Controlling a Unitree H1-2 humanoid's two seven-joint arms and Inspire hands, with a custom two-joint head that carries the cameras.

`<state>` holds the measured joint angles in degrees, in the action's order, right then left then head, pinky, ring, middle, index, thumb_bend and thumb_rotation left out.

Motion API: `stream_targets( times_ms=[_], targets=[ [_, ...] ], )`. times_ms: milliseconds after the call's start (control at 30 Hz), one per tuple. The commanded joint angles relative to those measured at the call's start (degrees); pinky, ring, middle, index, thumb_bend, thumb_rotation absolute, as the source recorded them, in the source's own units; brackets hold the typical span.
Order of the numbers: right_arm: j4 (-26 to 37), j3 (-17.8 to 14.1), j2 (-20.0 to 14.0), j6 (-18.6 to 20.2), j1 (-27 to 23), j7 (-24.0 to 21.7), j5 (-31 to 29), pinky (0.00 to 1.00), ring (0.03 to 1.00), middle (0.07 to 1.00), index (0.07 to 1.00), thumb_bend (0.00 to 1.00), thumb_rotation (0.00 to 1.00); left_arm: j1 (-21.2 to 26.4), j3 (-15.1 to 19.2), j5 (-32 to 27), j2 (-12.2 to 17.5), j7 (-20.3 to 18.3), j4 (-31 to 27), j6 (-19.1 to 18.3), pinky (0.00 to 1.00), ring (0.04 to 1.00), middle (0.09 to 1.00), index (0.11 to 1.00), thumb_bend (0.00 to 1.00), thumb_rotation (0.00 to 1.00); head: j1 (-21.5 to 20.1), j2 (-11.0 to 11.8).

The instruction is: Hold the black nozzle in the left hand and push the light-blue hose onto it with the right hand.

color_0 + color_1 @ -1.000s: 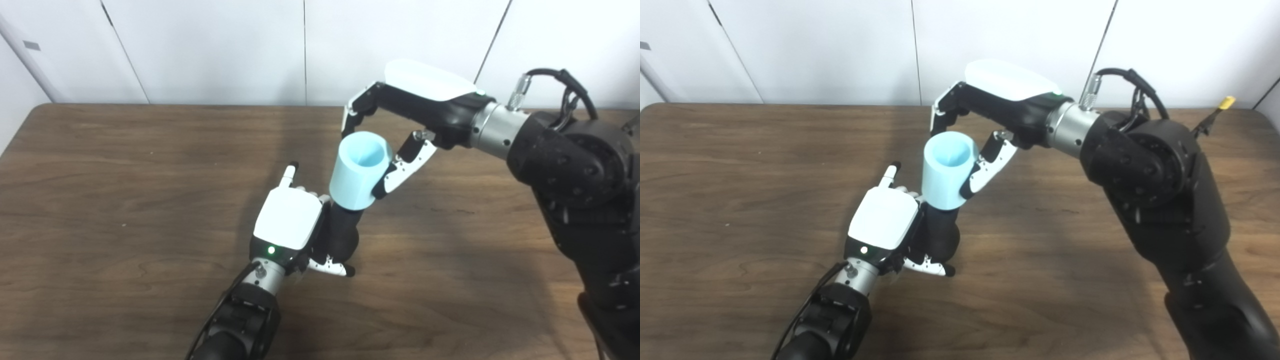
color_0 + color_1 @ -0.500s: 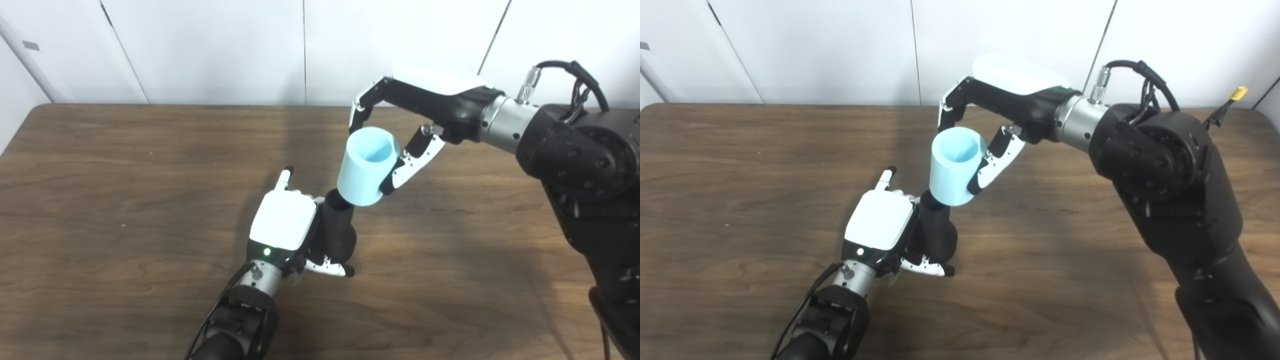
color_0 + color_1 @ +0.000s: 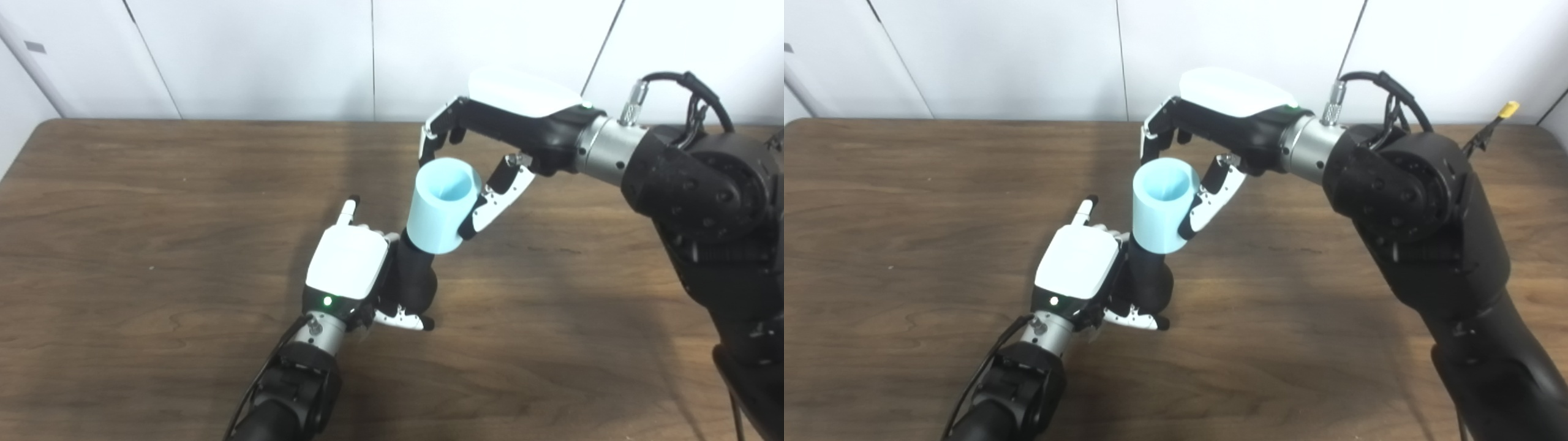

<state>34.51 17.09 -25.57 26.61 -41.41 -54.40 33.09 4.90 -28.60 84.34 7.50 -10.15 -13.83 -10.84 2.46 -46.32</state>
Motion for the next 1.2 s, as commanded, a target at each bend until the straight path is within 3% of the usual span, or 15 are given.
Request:
stream_targets(
  times_ms=[0, 767, 1167],
  targets=[
    [-0.16, -0.44, 0.06, 0.21, -2.09, 1.00, 1.08, 0.66, 0.717, 0.660, 0.480, 0.52, 0.13, -0.70, -0.87, 1.04, 0.00, -0.66, 1.31, 0.56, 1.00, 0.632, 0.514, 0.471, 0.52, 0.00, 0.16, -0.05],
    [-3.01, 1.27, 0.18, -3.29, 0.18, 4.20, 1.74, 0.64, 0.718, 0.665, 0.480, 0.52, 0.13, -0.99, -0.98, 0.84, -0.93, -1.52, 0.77, 0.16, 1.00, 0.623, 0.512, 0.472, 0.52, 0.00, 0.38, -0.69],
    [-1.70, 1.05, -0.06, -0.81, -2.68, 2.86, 1.20, 0.67, 0.720, 0.653, 0.480, 0.53, 0.14, -0.89, -1.10, 0.87, -1.17, -1.35, 1.10, -0.04, 1.00, 0.629, 0.518, 0.468, 0.52, 0.00, 0.37, -0.66]
  ],
)
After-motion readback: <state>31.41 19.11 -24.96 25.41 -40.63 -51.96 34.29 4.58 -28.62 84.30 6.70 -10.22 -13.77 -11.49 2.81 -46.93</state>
